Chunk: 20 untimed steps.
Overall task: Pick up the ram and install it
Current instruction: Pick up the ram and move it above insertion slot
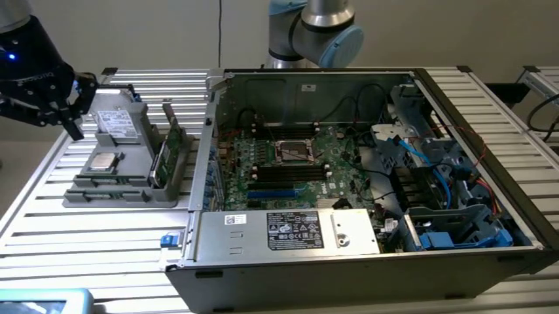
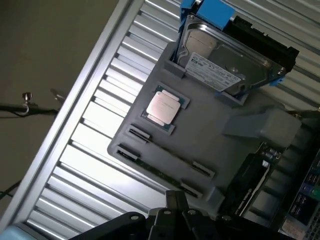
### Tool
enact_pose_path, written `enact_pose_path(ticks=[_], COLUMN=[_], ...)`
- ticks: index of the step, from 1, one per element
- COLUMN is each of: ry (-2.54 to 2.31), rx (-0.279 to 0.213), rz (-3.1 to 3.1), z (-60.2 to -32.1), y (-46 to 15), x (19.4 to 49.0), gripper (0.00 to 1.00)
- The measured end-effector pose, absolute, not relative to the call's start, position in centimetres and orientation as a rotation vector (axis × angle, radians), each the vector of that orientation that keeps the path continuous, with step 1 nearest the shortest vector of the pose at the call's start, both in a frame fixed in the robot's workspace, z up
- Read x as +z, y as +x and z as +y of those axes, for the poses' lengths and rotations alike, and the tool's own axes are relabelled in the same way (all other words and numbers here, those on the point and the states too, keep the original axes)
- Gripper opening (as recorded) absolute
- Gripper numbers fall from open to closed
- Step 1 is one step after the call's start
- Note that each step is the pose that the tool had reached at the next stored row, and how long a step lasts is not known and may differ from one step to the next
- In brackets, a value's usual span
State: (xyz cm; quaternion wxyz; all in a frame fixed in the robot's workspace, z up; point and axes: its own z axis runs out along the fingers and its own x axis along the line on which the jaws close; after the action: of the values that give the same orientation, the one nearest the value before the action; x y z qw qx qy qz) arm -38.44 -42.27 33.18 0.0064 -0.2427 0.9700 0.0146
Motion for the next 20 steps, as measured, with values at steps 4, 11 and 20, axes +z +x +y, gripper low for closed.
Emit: enact_pose_path(ticks=[4, 11, 20], ry=[-0.871, -1.059, -1.298], rx=[0.046, 0.046, 0.046], rz=[3.006, 2.944, 2.845], z=[-42.26, -42.27, -42.27], y=[-38.44, -38.44, -38.44], x=[33.17, 33.17, 33.17], gripper=[0.11, 0.11, 0.11])
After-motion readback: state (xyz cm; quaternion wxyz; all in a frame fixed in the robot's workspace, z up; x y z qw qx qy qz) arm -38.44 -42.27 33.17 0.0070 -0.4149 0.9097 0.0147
